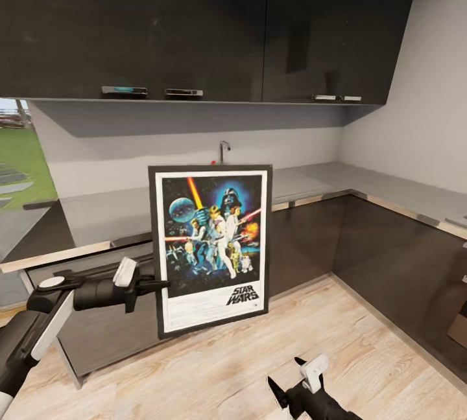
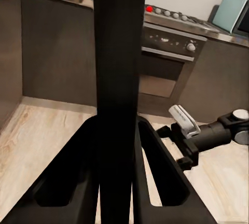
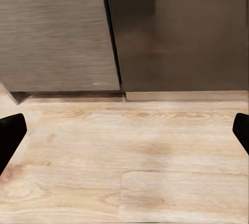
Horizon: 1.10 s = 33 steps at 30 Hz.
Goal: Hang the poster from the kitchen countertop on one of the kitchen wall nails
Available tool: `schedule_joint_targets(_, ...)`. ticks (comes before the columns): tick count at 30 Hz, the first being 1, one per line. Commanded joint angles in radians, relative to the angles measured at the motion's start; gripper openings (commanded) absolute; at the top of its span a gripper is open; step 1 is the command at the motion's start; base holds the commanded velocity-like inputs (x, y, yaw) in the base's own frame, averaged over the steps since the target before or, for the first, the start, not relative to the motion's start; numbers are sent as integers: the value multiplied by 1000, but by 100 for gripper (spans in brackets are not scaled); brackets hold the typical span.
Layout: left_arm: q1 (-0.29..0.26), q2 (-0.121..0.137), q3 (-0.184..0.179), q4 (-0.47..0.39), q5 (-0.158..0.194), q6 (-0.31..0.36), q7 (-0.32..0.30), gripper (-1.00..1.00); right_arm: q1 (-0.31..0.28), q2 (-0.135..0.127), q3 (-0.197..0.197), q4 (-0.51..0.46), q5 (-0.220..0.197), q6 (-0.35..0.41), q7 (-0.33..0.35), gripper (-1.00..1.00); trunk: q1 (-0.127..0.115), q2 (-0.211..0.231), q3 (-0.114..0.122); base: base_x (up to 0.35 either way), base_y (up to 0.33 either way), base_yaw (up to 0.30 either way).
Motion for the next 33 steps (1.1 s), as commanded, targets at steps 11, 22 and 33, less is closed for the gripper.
schedule_joint_targets(11, -1, 19, -1, 86, 1, -47, -109, -100, -95, -89, -251, -56, 8, 176, 430, 100, 0, -1, -1, 0, 0, 0)
schedule_joint_targets(22, -1, 20, -4, 91, -6, -51, -182, -100, -192, -173, -258, -50, 15, 275, 759, 100, 0, -1, -1, 0, 0, 0)
schedule_joint_targets(33, -1, 19, -5, 92, -88, -51, -269, -100, -204, -178, -241, -50, 14, 281, 874, 100, 0, -1, -1, 0, 0, 0)
